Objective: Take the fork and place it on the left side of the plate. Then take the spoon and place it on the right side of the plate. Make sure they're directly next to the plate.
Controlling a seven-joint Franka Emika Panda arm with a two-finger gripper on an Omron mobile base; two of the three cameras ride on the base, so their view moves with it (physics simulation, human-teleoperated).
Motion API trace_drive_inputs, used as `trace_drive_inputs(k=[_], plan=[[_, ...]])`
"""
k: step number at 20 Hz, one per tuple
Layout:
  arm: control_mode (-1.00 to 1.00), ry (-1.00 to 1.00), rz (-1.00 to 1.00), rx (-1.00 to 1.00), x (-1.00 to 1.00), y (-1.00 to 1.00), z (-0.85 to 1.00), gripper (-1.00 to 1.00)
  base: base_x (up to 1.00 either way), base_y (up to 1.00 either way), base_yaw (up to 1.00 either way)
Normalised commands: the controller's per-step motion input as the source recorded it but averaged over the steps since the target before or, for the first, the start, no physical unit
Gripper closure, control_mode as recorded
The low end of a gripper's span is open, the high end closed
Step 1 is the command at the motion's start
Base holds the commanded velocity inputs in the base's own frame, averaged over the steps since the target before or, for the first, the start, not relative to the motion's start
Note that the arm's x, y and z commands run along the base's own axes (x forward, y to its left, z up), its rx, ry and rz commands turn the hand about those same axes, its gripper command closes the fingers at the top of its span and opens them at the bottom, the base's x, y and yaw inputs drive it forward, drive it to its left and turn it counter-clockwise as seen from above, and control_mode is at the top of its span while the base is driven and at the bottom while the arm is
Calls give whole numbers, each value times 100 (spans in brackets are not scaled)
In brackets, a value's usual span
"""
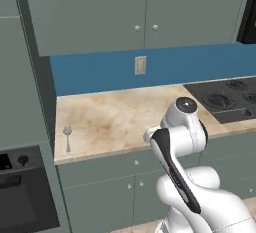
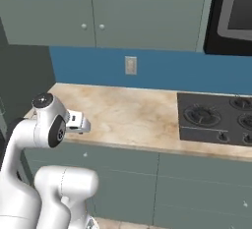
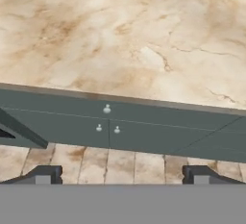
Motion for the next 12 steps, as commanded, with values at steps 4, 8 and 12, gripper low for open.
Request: trace_drive_inputs(k=[4, 8, 12], plan=[[100, 0, 0, 0, 0, 0, 0, -100, 54, 10, 0], [100, 0, 0, 0, 0, 0, 0, -100, 3, 50, -2], [100, 0, 0, 0, 0, 0, 0, -100, 8, 32, -12]])
